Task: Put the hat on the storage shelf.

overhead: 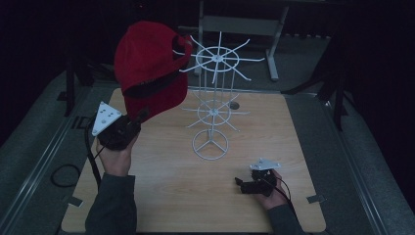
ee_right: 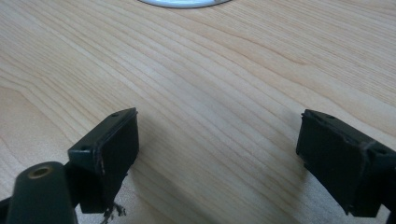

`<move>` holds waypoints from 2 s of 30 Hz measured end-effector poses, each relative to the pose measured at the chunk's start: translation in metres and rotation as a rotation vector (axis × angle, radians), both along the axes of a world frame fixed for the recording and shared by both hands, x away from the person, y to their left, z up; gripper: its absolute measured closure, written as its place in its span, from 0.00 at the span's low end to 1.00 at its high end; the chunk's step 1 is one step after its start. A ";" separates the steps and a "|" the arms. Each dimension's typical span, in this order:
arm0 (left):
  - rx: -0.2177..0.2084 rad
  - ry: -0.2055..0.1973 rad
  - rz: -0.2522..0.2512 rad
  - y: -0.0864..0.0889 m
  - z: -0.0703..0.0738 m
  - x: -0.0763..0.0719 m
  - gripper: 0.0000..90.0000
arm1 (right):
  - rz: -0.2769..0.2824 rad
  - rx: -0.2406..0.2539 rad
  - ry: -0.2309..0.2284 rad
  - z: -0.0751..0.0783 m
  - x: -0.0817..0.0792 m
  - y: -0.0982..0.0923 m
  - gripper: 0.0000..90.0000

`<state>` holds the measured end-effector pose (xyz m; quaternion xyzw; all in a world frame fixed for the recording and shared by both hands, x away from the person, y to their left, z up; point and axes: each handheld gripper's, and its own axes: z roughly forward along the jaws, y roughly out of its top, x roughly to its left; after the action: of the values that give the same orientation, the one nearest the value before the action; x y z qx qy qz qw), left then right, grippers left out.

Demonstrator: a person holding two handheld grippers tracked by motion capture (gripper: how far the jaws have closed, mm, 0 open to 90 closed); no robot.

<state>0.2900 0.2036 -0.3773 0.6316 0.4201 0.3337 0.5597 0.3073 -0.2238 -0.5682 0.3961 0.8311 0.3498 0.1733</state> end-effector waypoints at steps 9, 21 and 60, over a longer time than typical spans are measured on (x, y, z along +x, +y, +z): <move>0.004 0.044 0.013 0.008 -0.012 0.002 0.95 | 0.000 0.000 0.000 0.000 0.000 0.000 0.14; 0.025 0.118 -0.011 0.002 -0.042 0.005 0.95 | 0.000 0.000 0.000 0.000 0.000 0.000 0.14; 0.043 0.194 -0.033 0.007 -0.068 -0.001 0.48 | 0.001 0.001 -0.002 0.000 0.000 0.000 0.14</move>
<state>0.2894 0.2110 -0.4451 0.6796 0.4546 0.2710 0.5080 0.3074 -0.2238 -0.5685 0.3953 0.8310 0.3506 0.1739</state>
